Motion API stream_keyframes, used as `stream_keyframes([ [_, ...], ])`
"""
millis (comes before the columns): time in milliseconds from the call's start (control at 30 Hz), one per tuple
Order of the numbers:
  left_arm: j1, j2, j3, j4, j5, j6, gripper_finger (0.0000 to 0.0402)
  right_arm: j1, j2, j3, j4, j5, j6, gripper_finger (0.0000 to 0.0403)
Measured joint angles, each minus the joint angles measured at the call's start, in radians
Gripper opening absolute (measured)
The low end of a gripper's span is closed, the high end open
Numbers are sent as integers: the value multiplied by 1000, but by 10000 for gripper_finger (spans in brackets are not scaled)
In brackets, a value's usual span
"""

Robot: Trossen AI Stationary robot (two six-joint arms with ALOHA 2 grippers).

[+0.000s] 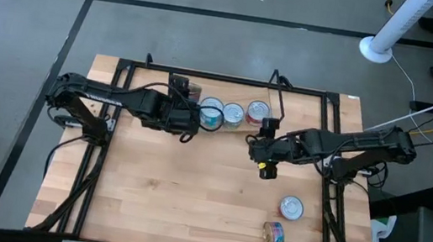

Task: Stack canned seafood by type on shelf
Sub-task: Stack the blue pink tuna can on top of the other blue tuna cans on the shelf

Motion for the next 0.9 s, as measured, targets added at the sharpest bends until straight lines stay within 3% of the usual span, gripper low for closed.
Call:
stream_keyframes([
  [467, 54, 2, -131, 16, -13, -6, 198, 0, 0, 0, -25, -44, -3, 276],
  [900, 56, 2, -140, 55, -2, 60, 220, 0, 0, 0, -24, -44, -3, 276],
])
